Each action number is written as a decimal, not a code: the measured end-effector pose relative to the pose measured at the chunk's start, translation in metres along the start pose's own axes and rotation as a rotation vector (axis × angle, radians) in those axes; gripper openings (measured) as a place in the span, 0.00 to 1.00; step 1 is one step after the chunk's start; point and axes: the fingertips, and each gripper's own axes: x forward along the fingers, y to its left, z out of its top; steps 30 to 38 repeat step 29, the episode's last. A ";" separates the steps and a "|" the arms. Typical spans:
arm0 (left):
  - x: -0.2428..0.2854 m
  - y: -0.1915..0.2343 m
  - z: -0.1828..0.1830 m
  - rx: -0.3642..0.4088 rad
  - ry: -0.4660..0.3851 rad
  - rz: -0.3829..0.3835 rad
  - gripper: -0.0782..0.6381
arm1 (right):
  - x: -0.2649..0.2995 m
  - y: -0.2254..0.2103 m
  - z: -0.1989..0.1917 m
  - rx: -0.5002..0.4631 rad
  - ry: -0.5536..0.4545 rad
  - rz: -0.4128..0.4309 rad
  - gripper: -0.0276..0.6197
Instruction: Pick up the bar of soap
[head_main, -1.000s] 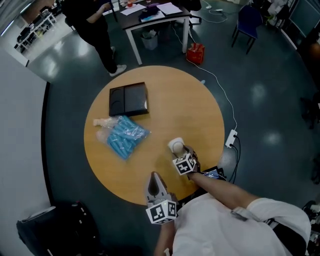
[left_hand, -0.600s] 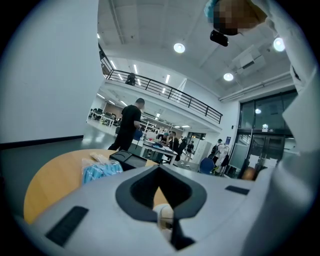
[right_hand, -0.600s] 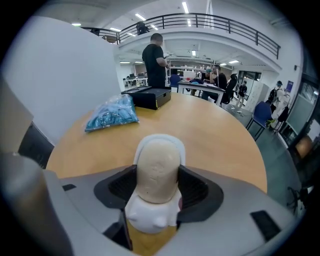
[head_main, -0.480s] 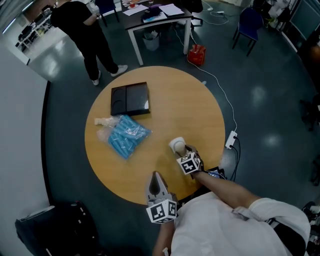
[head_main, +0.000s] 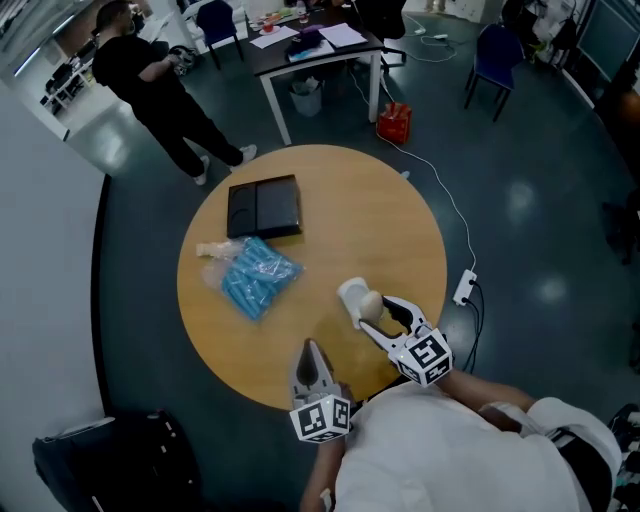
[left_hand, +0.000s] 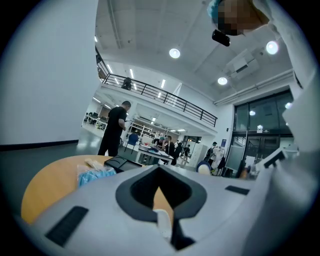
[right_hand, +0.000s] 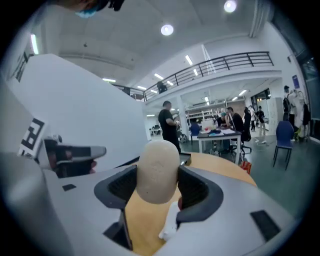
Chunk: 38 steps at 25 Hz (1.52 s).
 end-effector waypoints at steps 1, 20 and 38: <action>0.001 -0.002 0.001 -0.001 -0.005 -0.002 0.12 | -0.010 0.002 0.014 -0.010 -0.046 0.005 0.45; 0.008 -0.034 -0.004 0.016 -0.004 -0.055 0.12 | -0.032 -0.013 0.013 -0.016 -0.099 -0.015 0.45; 0.006 -0.035 -0.005 0.013 -0.005 -0.052 0.12 | -0.031 -0.013 0.009 -0.008 -0.084 -0.011 0.45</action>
